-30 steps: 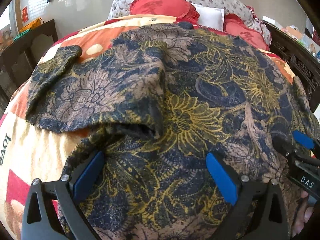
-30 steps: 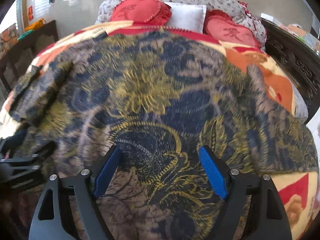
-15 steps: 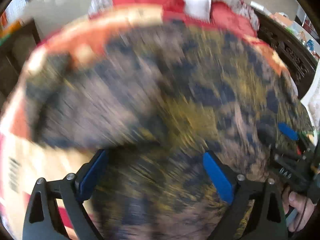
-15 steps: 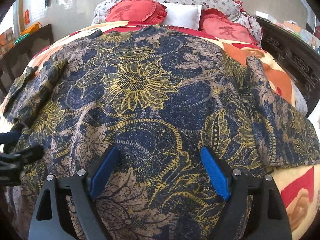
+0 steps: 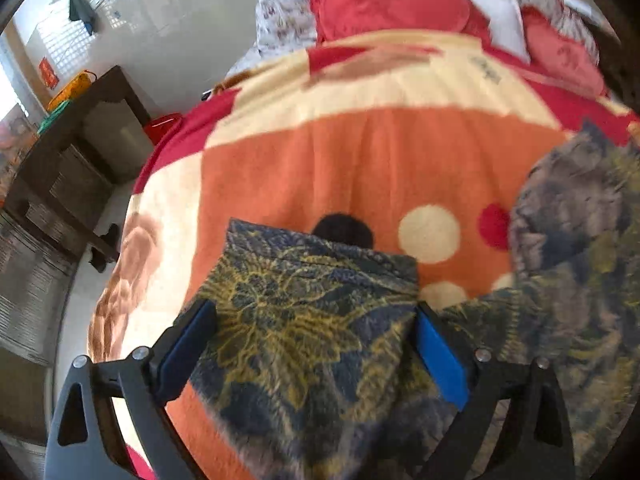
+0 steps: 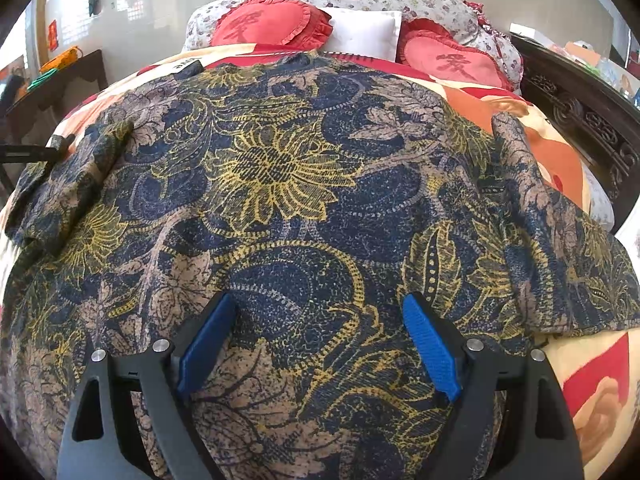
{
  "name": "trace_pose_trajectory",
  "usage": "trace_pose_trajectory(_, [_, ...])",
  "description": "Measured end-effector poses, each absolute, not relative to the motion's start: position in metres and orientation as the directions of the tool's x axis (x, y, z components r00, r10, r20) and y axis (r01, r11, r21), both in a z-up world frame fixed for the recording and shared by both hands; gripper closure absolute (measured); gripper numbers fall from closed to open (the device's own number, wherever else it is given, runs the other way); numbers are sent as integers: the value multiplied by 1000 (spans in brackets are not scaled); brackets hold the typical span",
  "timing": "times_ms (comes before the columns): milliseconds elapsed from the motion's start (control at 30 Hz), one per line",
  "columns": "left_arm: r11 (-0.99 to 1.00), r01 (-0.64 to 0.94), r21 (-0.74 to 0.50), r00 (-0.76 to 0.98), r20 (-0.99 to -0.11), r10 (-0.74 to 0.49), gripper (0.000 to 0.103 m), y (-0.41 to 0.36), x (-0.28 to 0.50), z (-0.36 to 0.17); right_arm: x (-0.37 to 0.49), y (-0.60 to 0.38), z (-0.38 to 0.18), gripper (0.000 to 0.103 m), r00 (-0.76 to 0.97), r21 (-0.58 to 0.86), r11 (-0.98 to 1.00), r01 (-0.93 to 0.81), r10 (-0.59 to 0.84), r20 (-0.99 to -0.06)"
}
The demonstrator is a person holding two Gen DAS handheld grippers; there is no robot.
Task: Fold small clothes
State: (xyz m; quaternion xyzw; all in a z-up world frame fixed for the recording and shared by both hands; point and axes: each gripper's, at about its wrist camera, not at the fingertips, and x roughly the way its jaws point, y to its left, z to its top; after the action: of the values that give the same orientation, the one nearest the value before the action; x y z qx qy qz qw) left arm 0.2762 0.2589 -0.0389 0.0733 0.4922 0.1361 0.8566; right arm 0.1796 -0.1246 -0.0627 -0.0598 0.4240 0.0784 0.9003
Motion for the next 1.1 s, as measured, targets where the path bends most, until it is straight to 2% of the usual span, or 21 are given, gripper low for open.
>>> trace_pose_trajectory(33, [951,-159,266,490,-815,310,6,256,275,-40,180,-125,-63,28,628,-40,981,-192,91,-773])
trace_pose_trajectory(67, [953,-161,257,505,-808,303,12,257,275,-39,180,-125,-63,28,628,-39,981,-191,92,-773])
trace_pose_trajectory(100, [957,-167,238,513,-808,291,30,260,275,-38,181,-125,-63,28,628,-38,981,-191,93,-773])
trace_pose_trajectory(200, [966,-223,130,524,-820,231,75,280,271,-29,181,-125,-63,28,629,-36,981,-190,93,-772])
trace_pose_trajectory(267, [964,-257,73,549,-810,208,90,290,262,-16,181,-125,-63,28,629,-36,981,-190,93,-772])
trace_pose_trajectory(400, [942,-334,-26,647,-734,209,92,322,225,31,181,-125,-63,28,629,-36,981,-191,94,-772])
trace_pose_trajectory(600, [826,-563,-20,648,-631,426,94,417,146,98,181,-125,-63,28,629,-36,981,-191,94,-771])
trace_pose_trajectory(667, [767,-639,-57,637,-598,487,94,446,115,120,181,-125,-64,28,629,-37,981,-191,94,-772])
trace_pose_trajectory(767, [742,-662,-103,644,-584,494,94,473,87,137,181,-125,-63,28,630,-40,981,-191,91,-771])
trace_pose_trajectory(867, [764,-642,-70,662,-552,506,94,469,78,147,181,-125,-63,28,630,-41,981,-191,90,-771])
trace_pose_trajectory(1000, [844,-518,-141,758,-532,376,94,433,90,157,181,-125,-63,28,629,-42,981,-191,90,-772])
trace_pose_trajectory(1100, [924,-346,-163,826,-519,218,94,368,117,153,180,-125,-63,28,630,-43,981,-191,89,-772])
